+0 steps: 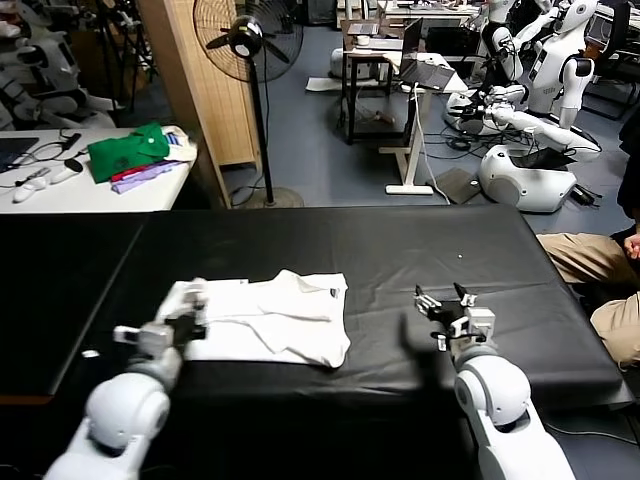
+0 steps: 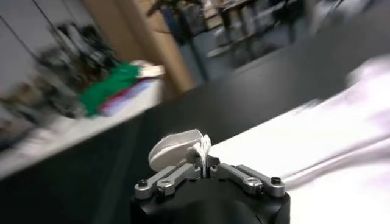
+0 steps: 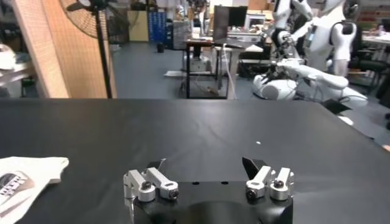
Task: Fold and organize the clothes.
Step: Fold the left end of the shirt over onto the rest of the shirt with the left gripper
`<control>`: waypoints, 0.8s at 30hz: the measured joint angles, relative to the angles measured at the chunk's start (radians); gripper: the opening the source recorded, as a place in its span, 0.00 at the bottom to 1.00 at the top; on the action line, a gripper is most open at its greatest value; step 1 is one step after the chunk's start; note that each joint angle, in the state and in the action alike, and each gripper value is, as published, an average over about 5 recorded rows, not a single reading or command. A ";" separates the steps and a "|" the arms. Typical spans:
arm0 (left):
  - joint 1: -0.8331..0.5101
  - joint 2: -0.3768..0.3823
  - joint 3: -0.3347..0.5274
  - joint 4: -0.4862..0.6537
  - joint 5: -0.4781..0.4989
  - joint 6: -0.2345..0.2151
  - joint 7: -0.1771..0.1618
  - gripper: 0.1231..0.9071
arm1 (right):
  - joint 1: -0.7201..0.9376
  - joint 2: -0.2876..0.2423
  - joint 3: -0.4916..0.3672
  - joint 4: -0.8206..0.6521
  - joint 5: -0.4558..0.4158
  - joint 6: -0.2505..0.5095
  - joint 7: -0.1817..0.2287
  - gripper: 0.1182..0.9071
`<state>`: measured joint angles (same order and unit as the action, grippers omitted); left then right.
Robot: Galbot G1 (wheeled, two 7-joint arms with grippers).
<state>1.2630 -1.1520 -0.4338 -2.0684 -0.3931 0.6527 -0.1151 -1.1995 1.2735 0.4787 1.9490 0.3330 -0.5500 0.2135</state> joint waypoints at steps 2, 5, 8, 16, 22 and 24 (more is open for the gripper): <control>-0.029 -0.042 0.047 -0.012 -0.056 0.025 -0.016 0.04 | -0.004 0.003 0.006 0.000 -0.001 0.000 0.000 0.86; -0.066 -0.098 0.107 -0.022 -0.120 0.042 -0.036 0.04 | -0.006 0.008 0.008 -0.001 -0.004 0.000 0.000 0.86; -0.097 -0.145 0.154 -0.021 -0.132 0.040 -0.040 0.04 | -0.006 0.014 0.007 -0.003 -0.006 0.000 0.000 0.86; -0.114 -0.224 0.213 0.024 -0.038 -0.013 -0.004 0.04 | -0.005 0.016 0.004 -0.011 -0.006 0.000 -0.001 0.86; -0.120 -0.262 0.223 0.046 -0.027 -0.022 -0.008 0.04 | -0.001 0.016 -0.008 -0.011 -0.007 0.005 -0.011 0.86; -0.123 -0.273 0.225 0.057 -0.014 -0.030 -0.015 0.04 | -0.003 0.016 -0.013 -0.008 -0.008 0.012 -0.021 0.86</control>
<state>1.1405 -1.4249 -0.2084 -2.0115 -0.4074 0.6229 -0.1302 -1.2027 1.2895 0.4655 1.9409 0.3252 -0.5384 0.1922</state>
